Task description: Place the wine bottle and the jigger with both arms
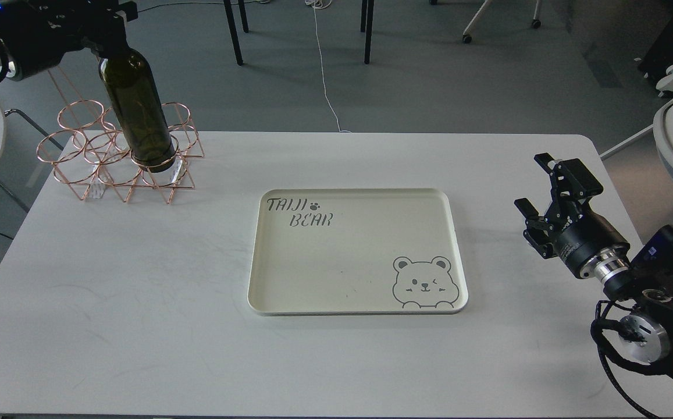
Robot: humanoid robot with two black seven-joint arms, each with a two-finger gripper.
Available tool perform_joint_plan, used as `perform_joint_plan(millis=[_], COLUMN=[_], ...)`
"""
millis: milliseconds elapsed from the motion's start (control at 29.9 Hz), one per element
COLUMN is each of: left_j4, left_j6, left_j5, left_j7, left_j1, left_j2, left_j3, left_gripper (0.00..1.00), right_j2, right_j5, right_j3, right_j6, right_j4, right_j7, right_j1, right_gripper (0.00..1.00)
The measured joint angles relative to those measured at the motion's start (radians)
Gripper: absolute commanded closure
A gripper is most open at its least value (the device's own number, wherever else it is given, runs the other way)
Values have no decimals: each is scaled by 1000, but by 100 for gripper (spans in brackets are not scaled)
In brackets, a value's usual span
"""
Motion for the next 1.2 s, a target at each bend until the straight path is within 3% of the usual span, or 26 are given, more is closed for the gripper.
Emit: perform_joint_plan(millis=[535, 735, 936, 1036, 1136, 1203], left_j4=[111, 125, 131, 131, 131, 131], left_j6=[36, 51, 54, 56, 56, 56], left_j5=[-3, -3, -13, -17, -19, -36], left_j7=[1, 0, -2, -1, 0, 0], left_j1=[55, 75, 78, 78, 79, 79], left_j2=[-101, -115, -117, -116, -115, -114], left_j3=[-2, -2, -2, -2, -2, -2], left_gripper=[76, 68, 35, 27, 9, 3], right_j2=[1, 1, 1, 1, 1, 1], right_j5=[0, 0, 0, 0, 0, -1], right_j3=[-2, -2, -2, -2, -3, -3], right_j6=[0, 0, 0, 0, 0, 0], right_j4=[-1, -1, -1, 0, 0, 0], right_j7=[0, 0, 0, 0, 0, 0], right_j1=[-6, -6, -7, -7, -7, -7], right_gripper=[2, 2, 2, 2, 2, 2])
